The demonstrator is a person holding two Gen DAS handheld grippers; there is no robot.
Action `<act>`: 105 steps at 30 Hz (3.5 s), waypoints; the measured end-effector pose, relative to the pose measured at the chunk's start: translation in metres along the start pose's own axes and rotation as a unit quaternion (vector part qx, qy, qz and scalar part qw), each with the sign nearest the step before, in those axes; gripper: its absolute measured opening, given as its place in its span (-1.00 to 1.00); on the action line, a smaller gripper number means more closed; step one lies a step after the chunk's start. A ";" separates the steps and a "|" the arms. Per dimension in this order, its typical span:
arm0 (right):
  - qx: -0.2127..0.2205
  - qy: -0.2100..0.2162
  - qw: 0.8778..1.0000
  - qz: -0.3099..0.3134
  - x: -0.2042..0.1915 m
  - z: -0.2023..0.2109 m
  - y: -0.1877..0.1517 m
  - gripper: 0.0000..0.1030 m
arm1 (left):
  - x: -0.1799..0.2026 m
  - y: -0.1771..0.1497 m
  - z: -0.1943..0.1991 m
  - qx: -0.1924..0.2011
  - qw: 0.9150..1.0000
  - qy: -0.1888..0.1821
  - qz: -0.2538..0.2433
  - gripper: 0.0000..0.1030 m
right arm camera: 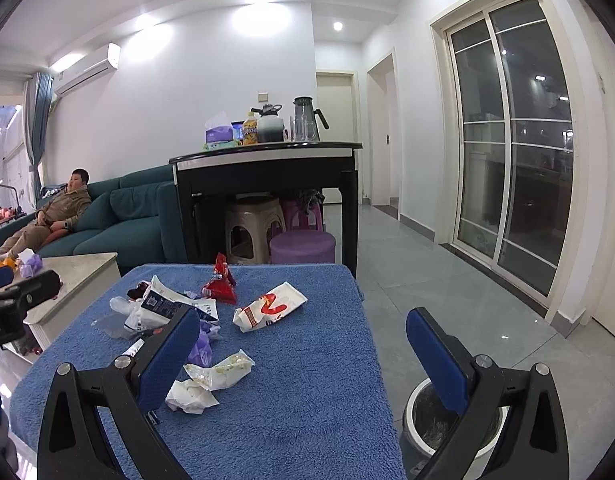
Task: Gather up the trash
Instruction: 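Move both tools toward the trash pile on the blue towel, then grasp the white milk carton with the left tool while the right tool grasps the cream pastry wrapper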
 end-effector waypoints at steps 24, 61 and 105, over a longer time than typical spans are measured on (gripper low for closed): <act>-0.031 0.001 0.999 -0.025 0.030 -0.021 -0.012 1.00 | 0.022 -0.006 -0.024 -0.022 0.999 -0.008 -0.024 1.00; -0.053 0.072 0.996 -0.029 0.022 -0.021 -0.015 0.49 | -0.006 -0.048 -0.087 -0.149 0.988 -0.030 0.017 1.00; -0.272 0.227 0.923 -0.148 -0.006 -0.184 -0.081 -0.65 | -0.024 -0.093 -0.150 -0.243 0.961 -0.121 0.055 -0.20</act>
Point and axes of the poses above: each gripper's, at about its wrist camera, not at the fingertips, and z roughly against the way its jaws point, x to its right, y to its top, the point moved 2 cm from there along -z, roughly the way its jaws point, and after that the axes turned 9 degrees about y, right-handed, at the moved point
